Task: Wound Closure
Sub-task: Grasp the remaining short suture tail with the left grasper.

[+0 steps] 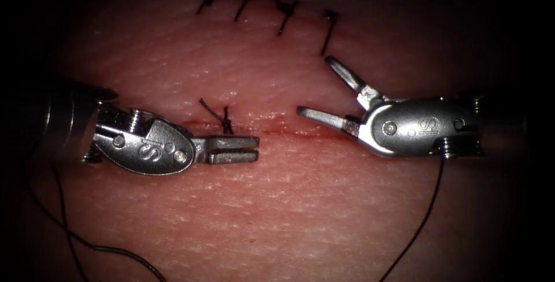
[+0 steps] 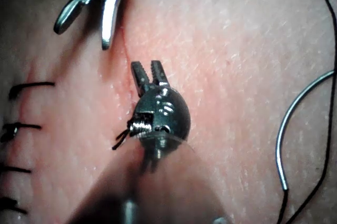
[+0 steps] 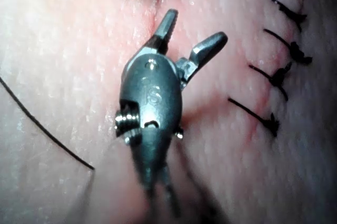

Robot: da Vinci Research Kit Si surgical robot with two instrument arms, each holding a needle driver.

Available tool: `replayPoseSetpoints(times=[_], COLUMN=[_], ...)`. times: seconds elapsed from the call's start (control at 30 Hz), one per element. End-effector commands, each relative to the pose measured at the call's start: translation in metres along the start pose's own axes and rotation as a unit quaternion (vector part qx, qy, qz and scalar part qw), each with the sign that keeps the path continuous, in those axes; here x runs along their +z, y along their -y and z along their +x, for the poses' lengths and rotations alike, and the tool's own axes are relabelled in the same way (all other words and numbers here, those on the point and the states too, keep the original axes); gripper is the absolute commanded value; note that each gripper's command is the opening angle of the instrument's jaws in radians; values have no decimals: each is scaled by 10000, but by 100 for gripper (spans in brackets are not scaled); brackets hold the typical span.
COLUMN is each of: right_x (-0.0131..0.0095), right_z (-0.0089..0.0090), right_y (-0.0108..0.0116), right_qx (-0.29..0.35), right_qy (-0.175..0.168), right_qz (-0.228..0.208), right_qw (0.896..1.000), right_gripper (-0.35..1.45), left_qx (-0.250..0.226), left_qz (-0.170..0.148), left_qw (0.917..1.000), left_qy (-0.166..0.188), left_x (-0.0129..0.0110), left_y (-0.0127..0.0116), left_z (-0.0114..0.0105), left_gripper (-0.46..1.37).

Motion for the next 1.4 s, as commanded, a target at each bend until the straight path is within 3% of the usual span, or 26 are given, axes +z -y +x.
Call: replayPoseSetpoints(times=[0.03, 0.2, 1.0, 1.3, 1.33, 1.37, 1.4], right_x=[0, 0, 3, 3, 3, 3, 3], right_z=[0, -1, -1, -1, -1, -1, -1], right_y=[0, 0, 3, 3, 3, 3, 3], right_qx=[-1, -5, -9, -9, -9, -9, -9], right_qy=[-2, -4, 8, 9, 9, 9, 9], right_qz=[1, 0, -28, -29, -29, -29, -29], right_qw=[10000, 10000, 10000, 10000, 10000, 10000, 10000], right_gripper=[66, 66, 66, 66, 66, 66, 65], left_qx=[-1, -2, 92, 101, 104, 77, 106], left_qz=[20, 22, -20, -9, -8, -9, -12], left_qw=[10000, 10000, 10000, 9999, 9999, 10000, 9999], left_qy=[1, 2, -15, -9, -8, -12, -11], left_x=[1, 0, 12, 15, 15, 15, 15], left_y=[0, -1, -7, -7, -7, -7, -7], left_z=[0, 1, -13, -16, -16, -17, -17], left_gripper=[26, 42, 37, 17, 4, -25, -35])
